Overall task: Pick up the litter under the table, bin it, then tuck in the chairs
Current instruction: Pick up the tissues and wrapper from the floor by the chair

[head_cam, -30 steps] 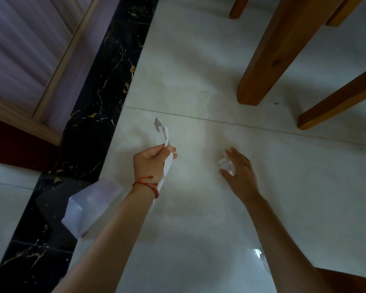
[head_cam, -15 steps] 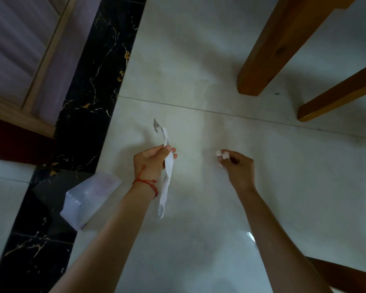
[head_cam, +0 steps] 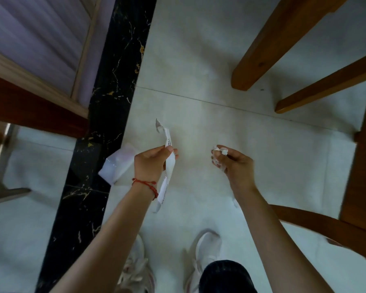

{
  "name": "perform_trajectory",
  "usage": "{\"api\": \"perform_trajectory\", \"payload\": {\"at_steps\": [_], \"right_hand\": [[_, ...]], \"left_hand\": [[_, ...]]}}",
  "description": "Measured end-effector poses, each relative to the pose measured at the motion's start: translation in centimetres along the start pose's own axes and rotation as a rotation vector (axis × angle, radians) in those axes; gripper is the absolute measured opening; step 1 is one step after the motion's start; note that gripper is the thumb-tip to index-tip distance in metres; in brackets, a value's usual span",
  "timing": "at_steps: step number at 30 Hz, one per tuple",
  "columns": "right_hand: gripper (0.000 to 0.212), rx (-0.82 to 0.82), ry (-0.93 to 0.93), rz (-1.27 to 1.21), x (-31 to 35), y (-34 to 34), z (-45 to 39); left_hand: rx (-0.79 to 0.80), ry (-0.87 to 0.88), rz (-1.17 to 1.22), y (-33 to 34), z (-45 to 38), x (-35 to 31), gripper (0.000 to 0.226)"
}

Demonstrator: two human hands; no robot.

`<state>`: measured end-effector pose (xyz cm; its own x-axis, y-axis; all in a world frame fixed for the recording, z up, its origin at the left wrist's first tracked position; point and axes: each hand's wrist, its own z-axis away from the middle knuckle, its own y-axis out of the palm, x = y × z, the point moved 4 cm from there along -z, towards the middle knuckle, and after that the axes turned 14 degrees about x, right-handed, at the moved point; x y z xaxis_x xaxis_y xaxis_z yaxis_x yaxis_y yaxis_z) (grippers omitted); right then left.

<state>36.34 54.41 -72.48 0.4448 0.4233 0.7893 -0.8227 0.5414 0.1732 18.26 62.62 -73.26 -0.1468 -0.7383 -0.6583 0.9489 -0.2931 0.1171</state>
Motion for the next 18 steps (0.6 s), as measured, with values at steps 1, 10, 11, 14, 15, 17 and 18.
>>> {"api": "perform_trajectory", "payload": {"at_steps": [1,10,11,14,15,17,18], "right_hand": [[0.014,0.001,0.002,0.000,1.1,0.5,1.1],[0.012,0.019,0.019,-0.014,11.6,4.9,10.5],[0.012,0.027,0.015,-0.023,13.0,5.5,11.6],[0.010,0.045,0.006,-0.085,17.5,7.2,15.0],[0.010,0.050,0.000,-0.107,19.1,7.8,16.0],[0.011,0.060,-0.013,-0.144,22.3,9.0,18.2],[0.012,0.067,-0.022,-0.161,23.9,9.5,19.3]], "left_hand": [[-0.002,-0.015,0.005,-0.1,1.3,-0.7,0.022],[0.027,-0.024,0.048,-0.5,13.8,-9.7,0.038],[0.027,-0.019,0.056,-0.6,15.2,-11.0,0.038],[0.011,0.001,0.097,-0.7,19.6,-15.2,0.028],[0.017,0.008,0.103,-0.6,21.1,-16.7,0.022],[0.033,0.022,0.099,-0.5,23.9,-19.6,0.015],[0.034,0.033,0.096,-0.5,25.2,-21.0,0.014]]}}
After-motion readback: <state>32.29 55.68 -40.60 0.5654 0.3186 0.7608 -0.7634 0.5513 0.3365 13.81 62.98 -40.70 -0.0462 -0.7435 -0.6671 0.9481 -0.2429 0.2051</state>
